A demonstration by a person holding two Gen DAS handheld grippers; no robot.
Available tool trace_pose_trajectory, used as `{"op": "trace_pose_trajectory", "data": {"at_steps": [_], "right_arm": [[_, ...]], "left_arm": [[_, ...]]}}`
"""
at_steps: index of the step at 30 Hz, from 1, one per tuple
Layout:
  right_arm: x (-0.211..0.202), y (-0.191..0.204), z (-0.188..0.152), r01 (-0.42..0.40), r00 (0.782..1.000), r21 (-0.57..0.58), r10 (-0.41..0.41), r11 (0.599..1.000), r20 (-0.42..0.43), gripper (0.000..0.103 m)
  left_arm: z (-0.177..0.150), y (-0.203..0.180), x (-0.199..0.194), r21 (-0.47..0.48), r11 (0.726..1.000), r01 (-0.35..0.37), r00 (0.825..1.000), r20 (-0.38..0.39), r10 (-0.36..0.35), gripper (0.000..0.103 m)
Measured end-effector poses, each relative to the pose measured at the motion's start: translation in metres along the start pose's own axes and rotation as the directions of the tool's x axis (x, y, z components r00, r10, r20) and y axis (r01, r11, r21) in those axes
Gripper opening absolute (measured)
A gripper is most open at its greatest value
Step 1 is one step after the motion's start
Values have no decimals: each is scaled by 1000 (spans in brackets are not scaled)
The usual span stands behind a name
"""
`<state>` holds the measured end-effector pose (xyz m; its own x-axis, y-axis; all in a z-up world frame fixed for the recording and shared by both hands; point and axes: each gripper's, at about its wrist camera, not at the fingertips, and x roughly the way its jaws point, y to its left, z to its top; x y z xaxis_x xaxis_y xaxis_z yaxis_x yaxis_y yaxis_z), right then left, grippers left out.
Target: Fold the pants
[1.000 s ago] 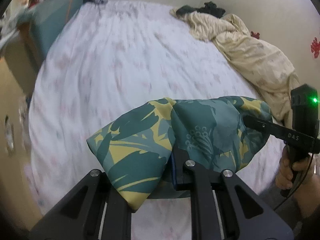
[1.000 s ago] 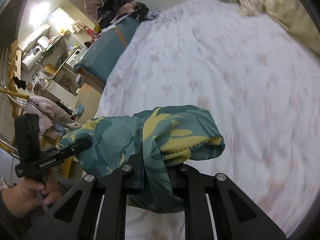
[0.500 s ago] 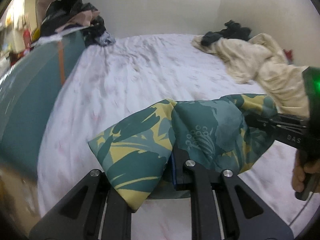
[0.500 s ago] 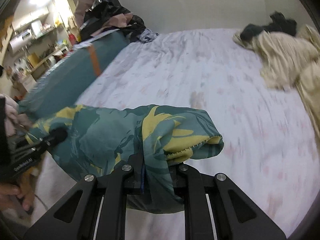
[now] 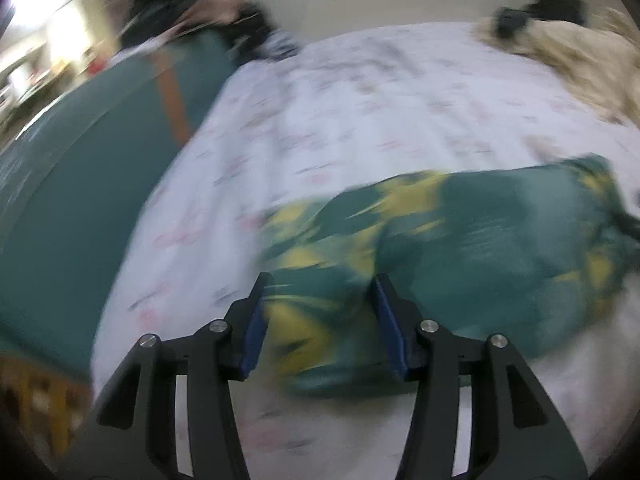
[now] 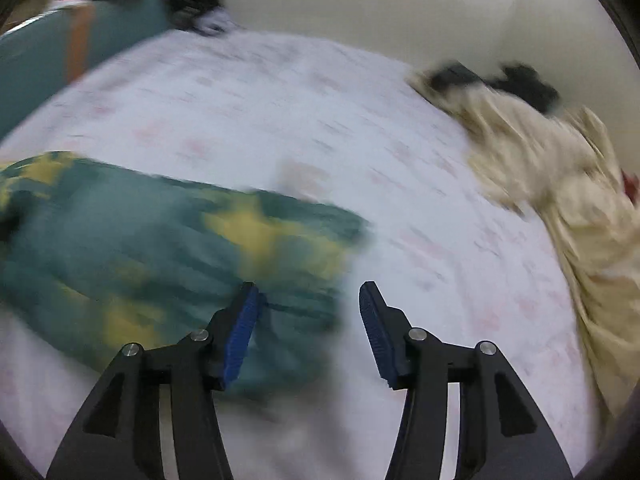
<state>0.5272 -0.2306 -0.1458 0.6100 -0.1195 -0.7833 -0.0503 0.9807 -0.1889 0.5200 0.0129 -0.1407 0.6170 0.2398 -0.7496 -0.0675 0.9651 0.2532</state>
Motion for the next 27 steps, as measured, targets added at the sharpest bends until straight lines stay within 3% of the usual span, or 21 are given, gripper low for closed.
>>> {"op": "trace_pose_trajectory", "data": {"at_steps": [4,10,12,15,18,19,20,22,24,27], "right_arm": [[-35,-41,-9,-84,996,123,80,989,40,56],[-137,-40,-39,-277,953,111,258,955,160,56],[-172,-32,-52,-315,939,112,293,942,179,64],[-229,-22,-72,-348,924,129,316,929,214,78],[-287,-10,-99,-371,911,132,332,919,245,81],[-303,-6,-106,-360,914,127,322,924,247,82],[-318,-3,-113,-349,916,119,312,929,253,86],[-355,1,-130,-342,909,97,302,935,288,91],[-388,5,-146,-325,903,70,288,943,319,94],[-422,8,-173,-326,895,53,290,944,340,99]], "left_arm": [[-13,29,-18,-61,998,18,1000,-12,-19,47],[-57,57,-101,-168,967,191,981,53,-184,47],[-73,58,-138,-178,955,238,970,88,-225,47],[-98,66,-200,-200,945,258,960,163,-227,47],[-118,75,-253,-222,931,289,946,212,-244,52],[-121,77,-266,-221,930,294,943,223,-246,59],[-129,79,-286,-218,929,300,938,242,-247,72],[-145,86,-328,-220,923,316,924,291,-247,84],[-160,91,-361,-204,924,323,915,317,-250,86],[-185,99,-398,-188,920,344,904,331,-271,102]]}}
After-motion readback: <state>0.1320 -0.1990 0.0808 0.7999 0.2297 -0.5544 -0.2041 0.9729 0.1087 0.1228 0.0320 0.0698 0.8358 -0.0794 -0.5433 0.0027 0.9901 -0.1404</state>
